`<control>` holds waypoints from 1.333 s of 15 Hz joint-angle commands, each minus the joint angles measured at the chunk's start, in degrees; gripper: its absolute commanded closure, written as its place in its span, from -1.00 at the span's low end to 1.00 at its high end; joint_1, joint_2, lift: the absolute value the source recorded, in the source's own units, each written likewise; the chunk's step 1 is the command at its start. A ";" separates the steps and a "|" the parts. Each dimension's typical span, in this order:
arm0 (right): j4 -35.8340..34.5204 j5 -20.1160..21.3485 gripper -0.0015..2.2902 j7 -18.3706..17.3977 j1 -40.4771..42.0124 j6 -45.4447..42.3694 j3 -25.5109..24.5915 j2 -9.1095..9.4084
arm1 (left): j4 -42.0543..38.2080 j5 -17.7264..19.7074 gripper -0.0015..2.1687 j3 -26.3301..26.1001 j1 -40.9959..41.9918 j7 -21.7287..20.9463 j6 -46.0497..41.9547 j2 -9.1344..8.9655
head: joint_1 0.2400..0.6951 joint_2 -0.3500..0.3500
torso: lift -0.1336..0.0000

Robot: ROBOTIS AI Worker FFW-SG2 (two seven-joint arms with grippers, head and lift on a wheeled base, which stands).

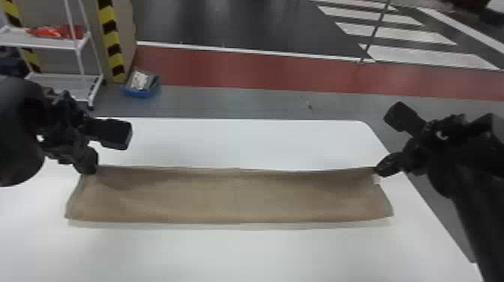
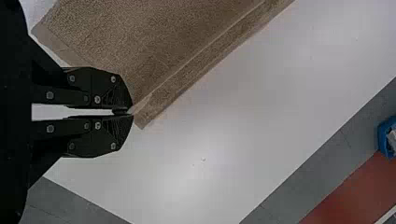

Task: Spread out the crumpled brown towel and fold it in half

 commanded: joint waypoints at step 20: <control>2.22 0.94 -0.08 -0.17 0.15 -1.21 -0.70 -0.79 | 3.29 -0.49 0.48 -0.02 -0.71 2.56 -1.14 -0.83 | 1.00 -0.60 | -0.86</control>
